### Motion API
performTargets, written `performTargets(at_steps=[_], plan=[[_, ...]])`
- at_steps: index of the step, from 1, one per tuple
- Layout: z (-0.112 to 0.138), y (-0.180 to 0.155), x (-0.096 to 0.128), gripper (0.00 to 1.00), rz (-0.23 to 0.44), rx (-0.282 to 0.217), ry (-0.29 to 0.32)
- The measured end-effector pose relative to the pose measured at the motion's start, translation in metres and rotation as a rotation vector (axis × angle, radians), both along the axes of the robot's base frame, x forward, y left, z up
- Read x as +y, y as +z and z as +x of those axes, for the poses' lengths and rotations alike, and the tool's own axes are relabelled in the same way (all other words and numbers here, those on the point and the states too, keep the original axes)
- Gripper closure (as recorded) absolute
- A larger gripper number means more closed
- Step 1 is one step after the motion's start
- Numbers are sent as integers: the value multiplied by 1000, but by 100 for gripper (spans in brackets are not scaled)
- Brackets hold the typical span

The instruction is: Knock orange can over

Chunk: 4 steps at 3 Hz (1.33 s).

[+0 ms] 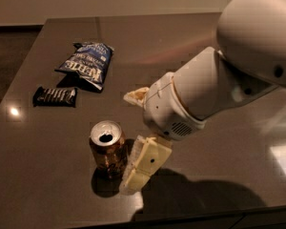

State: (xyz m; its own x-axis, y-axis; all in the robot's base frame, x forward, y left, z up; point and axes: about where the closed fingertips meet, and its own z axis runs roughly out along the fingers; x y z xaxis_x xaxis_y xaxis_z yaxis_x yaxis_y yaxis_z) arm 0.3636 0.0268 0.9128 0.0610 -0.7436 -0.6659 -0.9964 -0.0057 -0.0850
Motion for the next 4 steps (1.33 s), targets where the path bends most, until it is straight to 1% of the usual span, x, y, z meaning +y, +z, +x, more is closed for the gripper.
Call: performTargets(at_steps=[1,2,3,4], plan=[[-6,-7,26,2,39,9,31],[-8,-10,40,24,51,13,46],[-7,-10,44,47,52,16,34],[-3,-4,40,70,43,12,21]])
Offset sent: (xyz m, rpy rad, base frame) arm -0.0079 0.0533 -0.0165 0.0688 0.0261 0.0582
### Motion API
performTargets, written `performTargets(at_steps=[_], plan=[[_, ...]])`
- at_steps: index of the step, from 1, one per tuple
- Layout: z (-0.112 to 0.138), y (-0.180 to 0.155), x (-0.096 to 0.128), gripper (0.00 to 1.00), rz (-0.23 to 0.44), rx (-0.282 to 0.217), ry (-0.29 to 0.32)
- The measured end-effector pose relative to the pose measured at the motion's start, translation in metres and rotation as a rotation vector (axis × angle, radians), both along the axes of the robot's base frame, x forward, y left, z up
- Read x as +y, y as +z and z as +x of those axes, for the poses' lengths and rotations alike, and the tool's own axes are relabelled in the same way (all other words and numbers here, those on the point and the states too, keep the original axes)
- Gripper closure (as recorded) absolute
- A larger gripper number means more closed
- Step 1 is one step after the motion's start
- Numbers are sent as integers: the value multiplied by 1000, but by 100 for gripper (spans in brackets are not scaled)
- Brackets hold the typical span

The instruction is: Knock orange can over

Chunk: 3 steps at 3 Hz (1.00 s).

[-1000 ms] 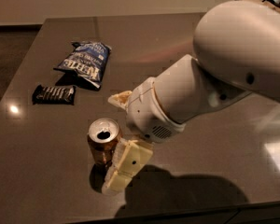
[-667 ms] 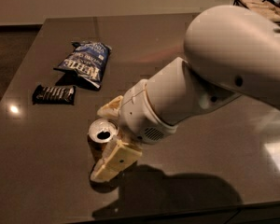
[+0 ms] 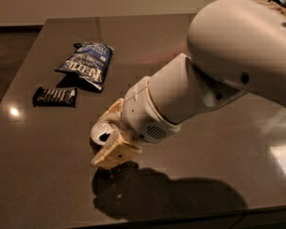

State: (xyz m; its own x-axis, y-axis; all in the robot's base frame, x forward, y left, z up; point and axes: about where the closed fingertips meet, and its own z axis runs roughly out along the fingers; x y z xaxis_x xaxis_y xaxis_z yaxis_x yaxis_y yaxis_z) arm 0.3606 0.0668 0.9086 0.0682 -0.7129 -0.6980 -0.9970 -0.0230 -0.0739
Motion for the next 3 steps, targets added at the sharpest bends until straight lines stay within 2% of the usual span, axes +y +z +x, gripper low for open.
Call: performTargets(at_steps=[1,2,3], plan=[[10,11,-15,94,-45,-22,-22],[25,29,-36,100,-131,-69,-48],[45,39,-59,100,-264,-130,-67]])
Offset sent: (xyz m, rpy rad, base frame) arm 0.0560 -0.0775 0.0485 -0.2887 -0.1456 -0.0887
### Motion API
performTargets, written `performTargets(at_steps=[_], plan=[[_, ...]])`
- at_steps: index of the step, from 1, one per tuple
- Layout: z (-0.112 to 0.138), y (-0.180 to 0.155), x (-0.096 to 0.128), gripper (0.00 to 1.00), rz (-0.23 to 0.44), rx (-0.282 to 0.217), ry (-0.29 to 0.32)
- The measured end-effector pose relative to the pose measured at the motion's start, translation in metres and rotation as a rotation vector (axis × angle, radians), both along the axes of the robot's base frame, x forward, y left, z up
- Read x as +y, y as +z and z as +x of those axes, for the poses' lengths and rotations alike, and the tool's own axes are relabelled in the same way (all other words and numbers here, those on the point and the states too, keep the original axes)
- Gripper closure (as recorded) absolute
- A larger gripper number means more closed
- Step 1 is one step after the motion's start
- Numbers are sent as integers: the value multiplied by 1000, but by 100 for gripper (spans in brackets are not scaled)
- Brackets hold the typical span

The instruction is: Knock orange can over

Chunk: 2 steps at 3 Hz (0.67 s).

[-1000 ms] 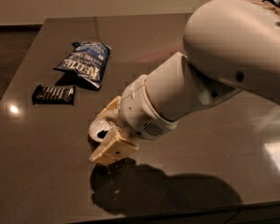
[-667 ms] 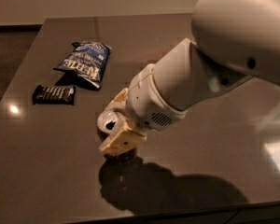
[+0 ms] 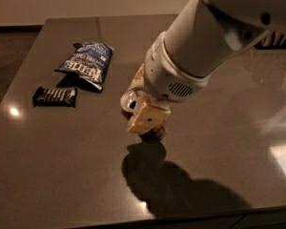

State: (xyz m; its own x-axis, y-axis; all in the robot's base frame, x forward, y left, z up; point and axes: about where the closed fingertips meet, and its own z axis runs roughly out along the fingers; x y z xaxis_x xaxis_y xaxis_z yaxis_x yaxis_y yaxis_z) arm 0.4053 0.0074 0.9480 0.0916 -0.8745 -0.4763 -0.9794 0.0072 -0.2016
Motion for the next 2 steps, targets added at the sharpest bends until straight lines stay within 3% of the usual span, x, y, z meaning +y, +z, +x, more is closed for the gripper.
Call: performTargets(at_steps=[2], plan=[[27,-17,-27,100,-303,-76,-4]])
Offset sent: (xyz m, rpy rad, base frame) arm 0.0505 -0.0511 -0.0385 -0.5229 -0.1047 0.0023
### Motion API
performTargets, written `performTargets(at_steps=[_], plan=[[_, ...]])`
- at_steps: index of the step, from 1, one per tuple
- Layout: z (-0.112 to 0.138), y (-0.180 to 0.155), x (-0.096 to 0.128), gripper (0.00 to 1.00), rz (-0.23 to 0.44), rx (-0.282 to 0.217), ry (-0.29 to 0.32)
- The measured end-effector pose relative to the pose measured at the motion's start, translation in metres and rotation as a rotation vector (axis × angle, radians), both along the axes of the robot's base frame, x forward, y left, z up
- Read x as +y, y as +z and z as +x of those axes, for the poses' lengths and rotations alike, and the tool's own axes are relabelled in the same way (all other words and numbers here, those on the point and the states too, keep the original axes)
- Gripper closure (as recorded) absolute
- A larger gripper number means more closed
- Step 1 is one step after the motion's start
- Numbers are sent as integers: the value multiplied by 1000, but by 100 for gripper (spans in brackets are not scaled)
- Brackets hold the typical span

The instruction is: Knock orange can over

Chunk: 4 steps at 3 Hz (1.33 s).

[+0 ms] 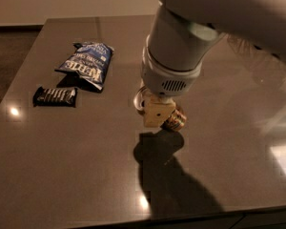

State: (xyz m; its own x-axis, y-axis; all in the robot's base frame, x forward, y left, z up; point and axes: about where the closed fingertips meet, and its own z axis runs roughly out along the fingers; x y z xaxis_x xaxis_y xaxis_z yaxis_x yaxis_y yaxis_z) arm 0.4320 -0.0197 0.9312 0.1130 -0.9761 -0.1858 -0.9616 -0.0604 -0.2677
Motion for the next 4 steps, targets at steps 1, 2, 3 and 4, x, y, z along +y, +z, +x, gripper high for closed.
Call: performTargets(at_steps=[1,2,3,4], plan=[[8,-15,-9,100,-130,-22,17],[11,-25,-13,82,-213,-37,30],[9,-36,-13,58,-273,-38,56],[7,-49,-11,35,-309,-22,80]])
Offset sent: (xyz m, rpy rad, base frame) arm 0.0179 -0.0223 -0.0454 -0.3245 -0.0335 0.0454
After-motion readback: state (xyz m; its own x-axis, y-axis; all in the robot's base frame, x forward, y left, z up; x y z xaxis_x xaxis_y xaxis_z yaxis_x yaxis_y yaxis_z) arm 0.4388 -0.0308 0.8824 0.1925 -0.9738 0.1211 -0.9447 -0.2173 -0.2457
